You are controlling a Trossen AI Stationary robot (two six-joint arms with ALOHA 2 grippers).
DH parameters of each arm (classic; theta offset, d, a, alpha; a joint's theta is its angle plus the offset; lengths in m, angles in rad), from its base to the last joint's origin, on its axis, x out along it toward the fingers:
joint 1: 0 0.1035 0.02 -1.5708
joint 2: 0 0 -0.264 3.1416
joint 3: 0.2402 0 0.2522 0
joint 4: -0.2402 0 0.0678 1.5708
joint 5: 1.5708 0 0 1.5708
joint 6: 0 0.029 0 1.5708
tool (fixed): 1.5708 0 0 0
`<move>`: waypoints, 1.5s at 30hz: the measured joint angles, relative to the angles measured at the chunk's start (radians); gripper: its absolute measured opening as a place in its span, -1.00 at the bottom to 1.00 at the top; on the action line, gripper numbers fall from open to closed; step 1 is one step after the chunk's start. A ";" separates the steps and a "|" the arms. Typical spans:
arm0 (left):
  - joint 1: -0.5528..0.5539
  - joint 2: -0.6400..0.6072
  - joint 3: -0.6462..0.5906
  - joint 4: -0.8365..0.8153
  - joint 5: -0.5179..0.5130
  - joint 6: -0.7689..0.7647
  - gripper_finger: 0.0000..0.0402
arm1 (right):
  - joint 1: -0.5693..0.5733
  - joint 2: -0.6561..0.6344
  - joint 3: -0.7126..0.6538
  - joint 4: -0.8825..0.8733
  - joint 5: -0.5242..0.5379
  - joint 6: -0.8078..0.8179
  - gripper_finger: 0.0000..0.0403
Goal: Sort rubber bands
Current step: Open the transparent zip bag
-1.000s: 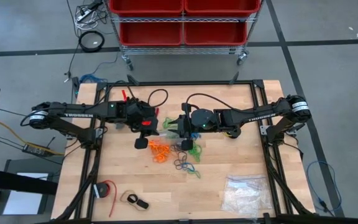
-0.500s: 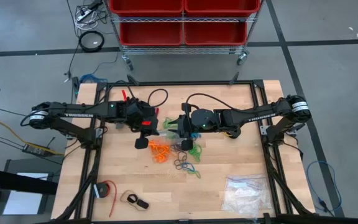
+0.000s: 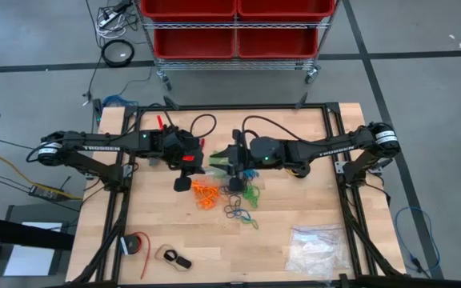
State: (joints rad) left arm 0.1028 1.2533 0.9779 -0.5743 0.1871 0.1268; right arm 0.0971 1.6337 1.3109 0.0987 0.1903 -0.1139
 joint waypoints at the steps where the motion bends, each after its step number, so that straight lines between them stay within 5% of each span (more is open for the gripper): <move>1: 0.000 0.000 0.000 0.000 0.000 0.000 -0.98 | 0.000 0.000 0.000 0.017 -0.001 -0.002 -0.47; 6: 0.000 0.000 0.000 0.000 0.000 0.000 -0.98 | -0.002 0.000 0.000 0.153 -0.002 -0.017 -0.47; 11: 0.000 0.000 0.000 0.000 0.000 0.000 -0.98 | -0.002 0.000 0.000 0.257 -0.002 0.165 -0.47; 22: 0.000 0.000 0.000 0.001 0.000 0.000 -0.98 | -0.080 0.000 0.000 0.190 -0.069 0.399 -0.47; 34: 0.000 0.000 0.000 -0.045 -0.003 0.051 -0.98 | -0.005 0.002 -0.047 -0.140 -0.042 0.185 -0.49; 38: 0.000 0.000 0.000 -0.046 -0.003 0.069 -0.98 | 0.004 0.002 -0.047 -0.269 0.052 0.127 -0.49; 45: 0.000 0.000 0.000 -0.046 -0.004 0.076 -0.98 | -0.007 0.021 -0.047 -0.309 0.070 0.024 -0.41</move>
State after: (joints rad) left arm 0.1027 1.2533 0.9779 -0.6203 0.1833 0.2031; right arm 0.0902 1.6542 1.2640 -0.2107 0.2605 -0.0896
